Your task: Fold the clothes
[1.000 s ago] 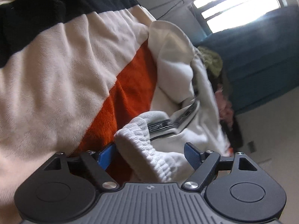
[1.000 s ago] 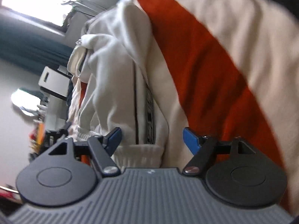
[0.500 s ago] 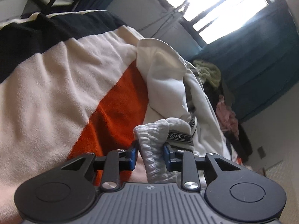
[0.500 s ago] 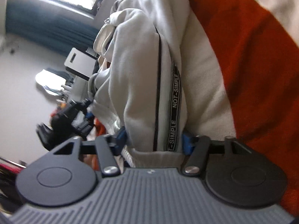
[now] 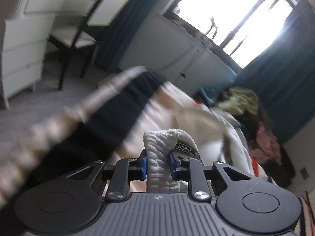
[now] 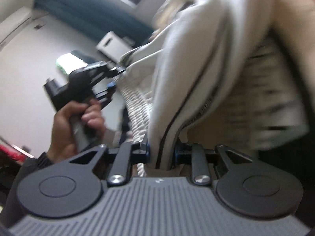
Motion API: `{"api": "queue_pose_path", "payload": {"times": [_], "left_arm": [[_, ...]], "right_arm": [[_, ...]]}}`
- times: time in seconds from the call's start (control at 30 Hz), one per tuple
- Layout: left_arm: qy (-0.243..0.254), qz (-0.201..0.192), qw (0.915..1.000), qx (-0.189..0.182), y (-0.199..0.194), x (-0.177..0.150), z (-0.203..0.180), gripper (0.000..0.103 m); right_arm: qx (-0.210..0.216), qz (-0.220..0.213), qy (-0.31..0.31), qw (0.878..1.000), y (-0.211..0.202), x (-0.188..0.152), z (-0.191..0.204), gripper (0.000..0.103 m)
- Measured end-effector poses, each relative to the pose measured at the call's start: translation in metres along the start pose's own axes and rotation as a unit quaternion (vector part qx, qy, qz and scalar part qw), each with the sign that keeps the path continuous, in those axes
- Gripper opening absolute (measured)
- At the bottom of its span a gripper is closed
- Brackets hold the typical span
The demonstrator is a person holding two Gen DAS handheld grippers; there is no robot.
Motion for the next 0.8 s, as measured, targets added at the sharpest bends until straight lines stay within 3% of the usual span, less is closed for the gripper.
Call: {"api": "queue_pose_path", "payload": {"times": [0.17,0.23,0.37,0.57,0.67,0.7,0.77,0.8], "left_arm": [[0.047,-0.023,0.9963,0.068,0.014,0.079,0.027,0.022],[0.064,-0.022,0.9931,0.095,0.034,0.096,0.037,0.022],[0.077,0.011,0.9884,0.13,0.087,0.104,0.056,0.022],[0.091,0.041,0.9845,0.144,0.124,0.099,0.057,0.026],[0.087,0.041,0.9833,0.154,0.113,0.1,0.046,0.03],[0.089,0.034,0.9827,0.159,0.106,0.101,0.041,0.033],[0.087,0.018,0.983,0.16,0.09,0.099,0.032,0.057],[0.087,0.011,0.9833,0.159,0.083,0.098,0.026,0.061]], "right_arm": [[0.065,0.039,-0.002,0.997,0.09,0.002,0.057,0.025],[0.079,0.06,0.01,0.995,0.126,0.002,0.06,0.025],[0.083,0.102,0.061,0.989,0.187,0.001,0.045,0.025],[0.118,0.133,0.067,0.982,0.202,0.014,0.032,0.033],[0.105,0.146,0.044,0.983,0.196,0.018,0.036,0.044],[0.097,0.148,0.031,0.984,0.193,0.019,0.039,0.058],[0.076,0.148,-0.008,0.986,0.183,0.017,0.048,0.074],[0.075,0.143,-0.027,0.987,0.176,0.015,0.053,0.081]]}}
Point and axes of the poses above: each gripper's, at about its wrist camera, not at the fingertips, and y roughly the way its jaws point, z to its left, x to its top, the point moved 4 cm from there along y, roughly the way its jaws point, and after that the axes turned 1 degree about z, right-handed, at the moved point
